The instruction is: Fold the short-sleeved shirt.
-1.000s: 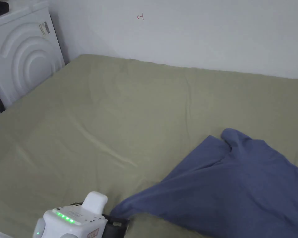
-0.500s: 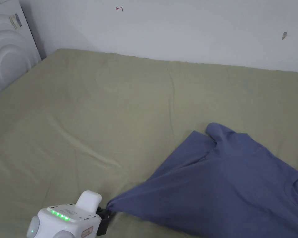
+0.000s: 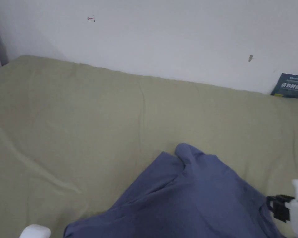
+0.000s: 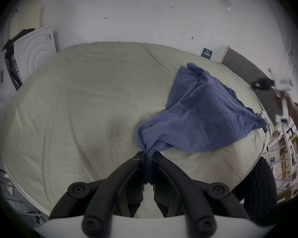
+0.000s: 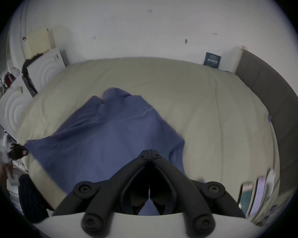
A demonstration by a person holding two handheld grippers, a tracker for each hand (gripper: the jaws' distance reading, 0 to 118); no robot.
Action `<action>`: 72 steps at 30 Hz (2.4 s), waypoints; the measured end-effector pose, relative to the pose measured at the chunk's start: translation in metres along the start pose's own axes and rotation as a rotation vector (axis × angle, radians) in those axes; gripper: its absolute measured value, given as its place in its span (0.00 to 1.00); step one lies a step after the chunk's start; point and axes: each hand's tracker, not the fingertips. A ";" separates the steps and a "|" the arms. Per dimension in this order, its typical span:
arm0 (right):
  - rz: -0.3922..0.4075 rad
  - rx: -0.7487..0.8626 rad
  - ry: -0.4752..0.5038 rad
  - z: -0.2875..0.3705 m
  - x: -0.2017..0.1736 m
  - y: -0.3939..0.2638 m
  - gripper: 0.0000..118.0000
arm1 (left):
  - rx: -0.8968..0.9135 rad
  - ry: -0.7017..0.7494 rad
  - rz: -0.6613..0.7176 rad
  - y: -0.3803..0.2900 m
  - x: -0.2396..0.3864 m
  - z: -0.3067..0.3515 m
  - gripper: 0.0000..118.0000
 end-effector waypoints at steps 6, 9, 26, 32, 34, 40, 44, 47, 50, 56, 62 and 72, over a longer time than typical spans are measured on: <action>-0.074 -0.175 0.064 -0.140 0.027 0.089 0.34 | 0.018 -0.021 0.074 0.006 0.005 -0.001 0.07; -0.104 -0.137 0.025 -0.169 0.030 0.101 0.90 | 0.008 -0.008 0.077 0.007 0.004 0.000 0.07; 0.054 -0.201 0.011 -0.172 -0.007 0.079 0.02 | -0.017 0.002 0.091 0.023 0.000 -0.010 0.07; 0.044 -0.135 0.106 -0.115 -0.004 0.083 0.02 | 0.037 -0.039 0.149 0.040 -0.003 -0.010 0.07; 0.025 -0.075 0.121 -0.082 0.003 0.093 0.02 | 0.059 -0.070 0.167 0.051 -0.008 -0.005 0.07; -0.011 0.099 0.098 0.061 -0.007 0.123 0.02 | 0.192 -0.077 0.137 0.110 0.004 0.032 0.07; -0.099 0.249 0.135 0.133 0.029 0.160 0.02 | 0.327 -0.161 0.189 0.165 0.010 0.059 0.07; -0.100 0.369 0.129 0.190 0.043 0.188 0.02 | 0.415 -0.182 0.209 0.211 0.010 0.081 0.07; -0.098 0.482 0.106 0.240 0.055 0.220 0.02 | 0.499 -0.266 0.252 0.262 0.009 0.108 0.07; -0.135 0.663 0.050 0.289 0.082 0.297 0.02 | 0.586 -0.138 0.142 0.381 0.026 0.152 0.07; -0.180 0.765 0.012 0.307 0.076 0.337 0.02 | 0.676 -0.143 0.193 0.466 0.039 0.170 0.07; -0.187 0.750 0.061 0.244 0.082 0.329 0.02 | 0.706 -0.077 0.198 0.477 0.033 0.124 0.07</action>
